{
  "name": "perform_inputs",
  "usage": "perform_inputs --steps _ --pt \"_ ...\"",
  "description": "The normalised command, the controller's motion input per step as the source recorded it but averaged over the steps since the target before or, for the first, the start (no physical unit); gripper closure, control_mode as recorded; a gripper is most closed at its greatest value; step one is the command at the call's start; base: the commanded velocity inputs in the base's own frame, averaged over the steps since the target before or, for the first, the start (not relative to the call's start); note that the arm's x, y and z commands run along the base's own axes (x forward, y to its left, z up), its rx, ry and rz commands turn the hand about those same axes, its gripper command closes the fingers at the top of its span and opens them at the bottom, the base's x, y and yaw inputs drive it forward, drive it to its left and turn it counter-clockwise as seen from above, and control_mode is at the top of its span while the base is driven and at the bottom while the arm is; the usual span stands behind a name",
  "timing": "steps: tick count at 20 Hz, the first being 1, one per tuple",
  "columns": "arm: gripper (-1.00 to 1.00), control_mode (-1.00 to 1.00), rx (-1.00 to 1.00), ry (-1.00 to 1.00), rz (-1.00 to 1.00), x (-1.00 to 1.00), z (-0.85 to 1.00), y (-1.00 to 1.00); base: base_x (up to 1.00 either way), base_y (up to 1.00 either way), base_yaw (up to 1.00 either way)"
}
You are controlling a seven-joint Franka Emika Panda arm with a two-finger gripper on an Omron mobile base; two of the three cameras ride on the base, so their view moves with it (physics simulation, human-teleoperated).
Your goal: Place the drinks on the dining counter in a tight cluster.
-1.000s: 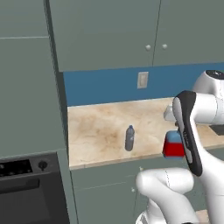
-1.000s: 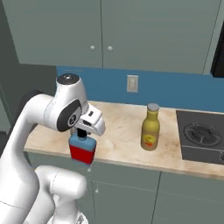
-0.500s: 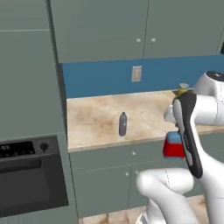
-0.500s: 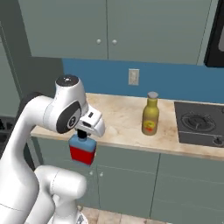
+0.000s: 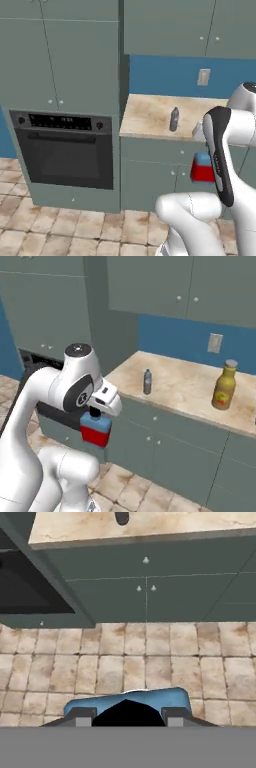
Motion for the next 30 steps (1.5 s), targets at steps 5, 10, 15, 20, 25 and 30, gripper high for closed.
perform_inputs --steps 5,10,15,20,25,30 --pt "1.0 1.0 0.0 0.0 0.0 0.0 0.0 0.0 -0.2 0.01 0.86" --pt "1.0 1.0 0.0 0.0 0.0 0.0 0.0 0.0 0.06 -0.01 0.94" --pt "1.0 1.0 0.0 0.0 0.0 0.0 0.0 0.0 0.26 -0.12 0.81" --pt "1.0 1.0 0.0 0.0 0.0 0.0 0.0 0.0 0.24 -0.06 0.74" --pt "1.0 1.0 0.0 0.0 0.0 0.0 0.0 0.0 0.02 -0.06 0.83" --pt "1.0 1.0 0.0 0.0 0.0 0.0 0.0 0.0 0.0 -0.12 0.91"
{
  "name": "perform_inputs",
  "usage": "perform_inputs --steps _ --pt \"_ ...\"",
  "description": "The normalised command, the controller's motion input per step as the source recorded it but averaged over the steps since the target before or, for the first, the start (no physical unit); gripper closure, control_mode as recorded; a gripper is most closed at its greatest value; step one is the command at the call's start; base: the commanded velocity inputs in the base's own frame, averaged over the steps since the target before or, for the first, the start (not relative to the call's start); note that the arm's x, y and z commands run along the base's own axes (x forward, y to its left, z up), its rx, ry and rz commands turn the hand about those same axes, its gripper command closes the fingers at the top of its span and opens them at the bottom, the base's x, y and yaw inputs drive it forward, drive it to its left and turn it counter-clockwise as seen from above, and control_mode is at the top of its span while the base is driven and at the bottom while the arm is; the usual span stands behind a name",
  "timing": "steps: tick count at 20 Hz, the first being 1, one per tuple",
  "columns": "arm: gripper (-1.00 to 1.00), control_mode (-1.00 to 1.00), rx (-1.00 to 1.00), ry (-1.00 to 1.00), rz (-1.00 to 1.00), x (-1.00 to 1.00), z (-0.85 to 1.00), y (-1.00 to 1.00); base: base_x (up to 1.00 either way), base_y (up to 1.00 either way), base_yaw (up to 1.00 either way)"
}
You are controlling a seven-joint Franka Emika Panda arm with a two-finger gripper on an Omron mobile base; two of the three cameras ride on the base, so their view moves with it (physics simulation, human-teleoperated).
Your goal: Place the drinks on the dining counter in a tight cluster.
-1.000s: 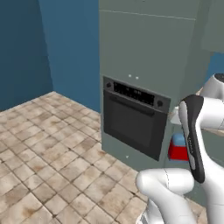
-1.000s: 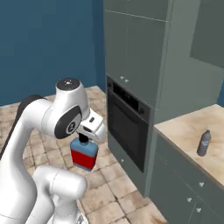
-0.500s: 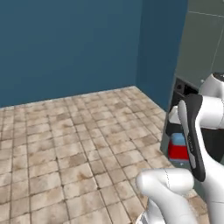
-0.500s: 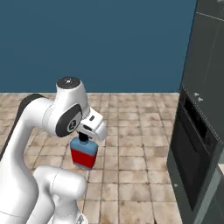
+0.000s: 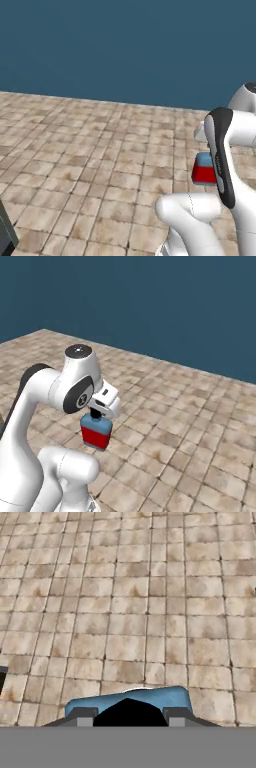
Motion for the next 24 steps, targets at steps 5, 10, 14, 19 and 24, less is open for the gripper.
perform_inputs --steps 5,10,14,19,24 --pt "1.0 1.0 0.0 0.0 0.0 0.0 0.0 0.0 0.0 -0.15 0.93" --pt "1.0 1.0 0.0 0.0 0.0 0.0 0.0 0.0 0.01 -0.07 0.92" --pt "1.0 1.0 0.0 0.0 0.0 0.0 0.0 0.0 0.25 -0.02 0.82" --pt "1.0 1.0 0.0 0.0 0.0 0.0 0.0 0.0 0.41 -0.06 0.51" --pt "1.0 1.0 0.0 0.0 0.0 0.0 0.0 0.0 0.39 0.04 0.06"
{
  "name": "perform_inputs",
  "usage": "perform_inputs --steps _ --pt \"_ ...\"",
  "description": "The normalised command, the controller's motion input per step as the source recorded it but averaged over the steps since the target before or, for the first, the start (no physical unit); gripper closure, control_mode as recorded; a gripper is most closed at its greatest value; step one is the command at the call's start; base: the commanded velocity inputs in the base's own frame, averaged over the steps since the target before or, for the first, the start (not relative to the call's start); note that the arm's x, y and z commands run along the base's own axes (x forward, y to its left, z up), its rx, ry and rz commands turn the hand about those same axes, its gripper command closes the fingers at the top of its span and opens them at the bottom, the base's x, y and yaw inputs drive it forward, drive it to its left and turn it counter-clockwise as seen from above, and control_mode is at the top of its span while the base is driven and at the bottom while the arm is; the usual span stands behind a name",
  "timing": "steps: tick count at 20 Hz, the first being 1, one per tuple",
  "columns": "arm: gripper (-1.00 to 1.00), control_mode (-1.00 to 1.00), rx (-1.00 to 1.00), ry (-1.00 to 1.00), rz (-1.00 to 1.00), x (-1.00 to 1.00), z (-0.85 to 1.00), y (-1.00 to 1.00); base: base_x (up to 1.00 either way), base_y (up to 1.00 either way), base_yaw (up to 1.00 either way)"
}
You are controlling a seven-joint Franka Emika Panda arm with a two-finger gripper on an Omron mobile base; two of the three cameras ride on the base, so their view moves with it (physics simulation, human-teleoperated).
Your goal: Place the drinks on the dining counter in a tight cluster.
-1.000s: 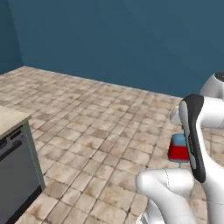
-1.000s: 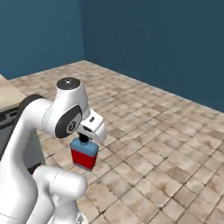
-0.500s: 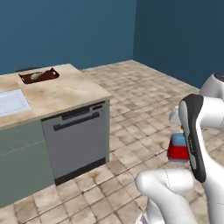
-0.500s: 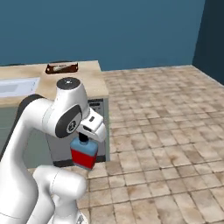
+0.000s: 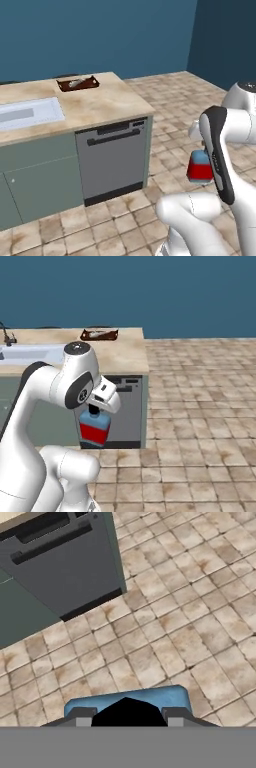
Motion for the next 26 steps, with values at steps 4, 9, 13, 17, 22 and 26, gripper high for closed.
perform_inputs --steps 4,9,13,17,22,26 --pt "1.0 1.0 0.0 0.0 0.0 0.0 0.0 0.0 0.25 -0.04 0.19" --pt "1.0 1.0 0.0 0.0 0.0 0.0 0.0 0.0 0.25 -0.04 0.22" --pt "1.0 1.0 0.0 0.0 0.0 0.0 0.0 0.0 0.0 0.31 0.06" --pt "1.0 1.0 0.0 0.0 0.0 0.0 0.0 0.0 0.0 0.9 -0.04" --pt "1.0 1.0 0.0 0.0 0.0 0.0 0.0 0.0 0.0 1.0 -0.14" --pt "1.0 1.0 0.0 0.0 0.0 0.0 0.0 0.0 0.0 1.0 -0.16"
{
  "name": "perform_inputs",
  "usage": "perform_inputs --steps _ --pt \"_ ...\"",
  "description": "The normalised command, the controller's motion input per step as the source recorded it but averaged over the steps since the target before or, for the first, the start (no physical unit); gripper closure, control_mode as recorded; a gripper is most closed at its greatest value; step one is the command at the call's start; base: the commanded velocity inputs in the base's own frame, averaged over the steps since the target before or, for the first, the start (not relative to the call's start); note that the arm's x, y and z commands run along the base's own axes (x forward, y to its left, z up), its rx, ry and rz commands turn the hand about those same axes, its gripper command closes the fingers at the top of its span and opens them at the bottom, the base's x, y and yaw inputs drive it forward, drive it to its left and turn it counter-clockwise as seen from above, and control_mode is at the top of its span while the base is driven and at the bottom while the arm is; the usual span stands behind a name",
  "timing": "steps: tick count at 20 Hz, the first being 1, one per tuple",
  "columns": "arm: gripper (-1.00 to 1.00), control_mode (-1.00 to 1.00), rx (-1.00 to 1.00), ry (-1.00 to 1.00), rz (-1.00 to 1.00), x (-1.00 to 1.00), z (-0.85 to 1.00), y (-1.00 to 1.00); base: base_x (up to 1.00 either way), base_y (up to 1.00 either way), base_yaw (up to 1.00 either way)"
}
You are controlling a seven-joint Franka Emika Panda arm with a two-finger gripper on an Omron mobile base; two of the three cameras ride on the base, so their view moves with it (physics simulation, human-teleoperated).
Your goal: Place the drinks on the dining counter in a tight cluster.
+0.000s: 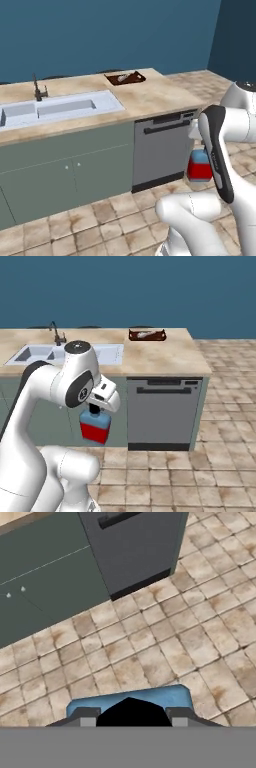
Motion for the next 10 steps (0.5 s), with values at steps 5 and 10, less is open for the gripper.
perform_inputs --steps 5,10 --pt "1.0 1.0 0.0 0.0 0.0 0.0 0.0 0.0 0.03 1.0 -0.07" --pt "1.0 1.0 0.0 0.0 0.0 0.0 0.0 0.0 0.07 1.0 -0.04"
